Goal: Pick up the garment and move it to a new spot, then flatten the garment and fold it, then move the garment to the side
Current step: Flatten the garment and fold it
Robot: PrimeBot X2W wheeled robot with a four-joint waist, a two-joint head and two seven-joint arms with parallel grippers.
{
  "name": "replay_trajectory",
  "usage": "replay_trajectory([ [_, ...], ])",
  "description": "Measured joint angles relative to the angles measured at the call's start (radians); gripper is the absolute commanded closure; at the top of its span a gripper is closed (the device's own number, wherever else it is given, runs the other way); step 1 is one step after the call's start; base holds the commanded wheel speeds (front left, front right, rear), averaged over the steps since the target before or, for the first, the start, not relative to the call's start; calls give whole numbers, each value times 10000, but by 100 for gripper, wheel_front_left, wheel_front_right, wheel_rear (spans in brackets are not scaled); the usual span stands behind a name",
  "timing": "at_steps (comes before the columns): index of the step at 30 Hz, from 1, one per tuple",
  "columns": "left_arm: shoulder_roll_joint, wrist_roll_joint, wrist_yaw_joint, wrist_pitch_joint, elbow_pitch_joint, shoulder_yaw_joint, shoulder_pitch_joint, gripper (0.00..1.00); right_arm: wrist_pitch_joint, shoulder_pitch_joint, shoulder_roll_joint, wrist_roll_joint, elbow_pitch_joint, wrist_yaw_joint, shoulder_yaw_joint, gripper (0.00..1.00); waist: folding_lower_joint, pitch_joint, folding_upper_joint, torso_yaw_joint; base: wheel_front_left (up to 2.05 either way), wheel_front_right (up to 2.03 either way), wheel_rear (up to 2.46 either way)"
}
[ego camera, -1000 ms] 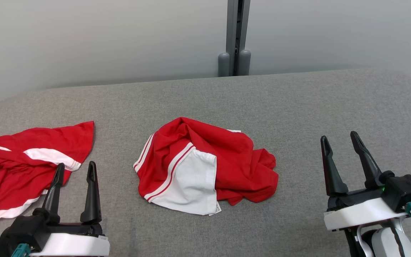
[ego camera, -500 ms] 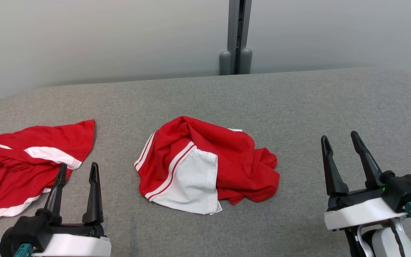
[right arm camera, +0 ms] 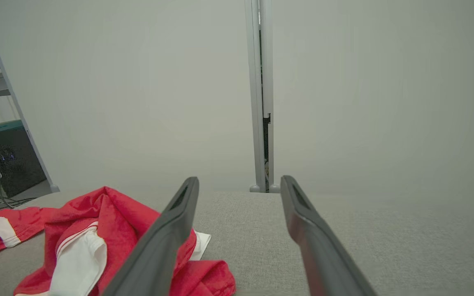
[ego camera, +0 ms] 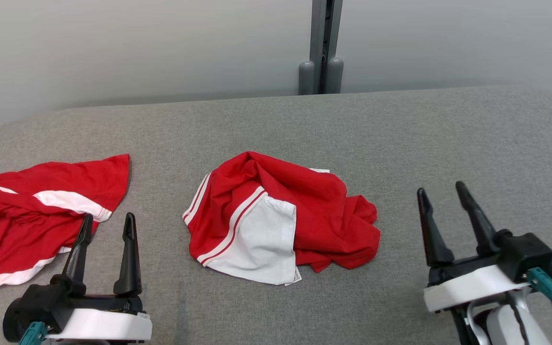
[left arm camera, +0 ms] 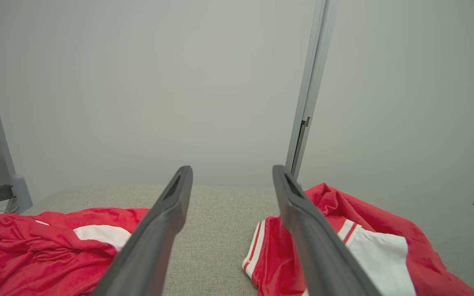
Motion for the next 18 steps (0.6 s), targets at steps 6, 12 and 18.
replay_trajectory([
  [6, -10, -198, -2, 0, 77, -217, -196, 0, 90, -737, 6, 186, 1825, -2, 1229, 0, 0, 271, -1, 260, 0, 0, 0],
  [12, -6, -332, 0, 0, 249, -293, -442, 0, 1287, -1872, 2, 690, 3745, 0, 1923, 0, 0, 509, 0, 745, 0, 0, 0],
  [18, -12, -374, -15, 0, 357, -405, -544, 0, 2849, -2577, 4, 1883, 4897, 0, 2249, 0, 0, 661, 0, 1313, 0, 0, 0],
])
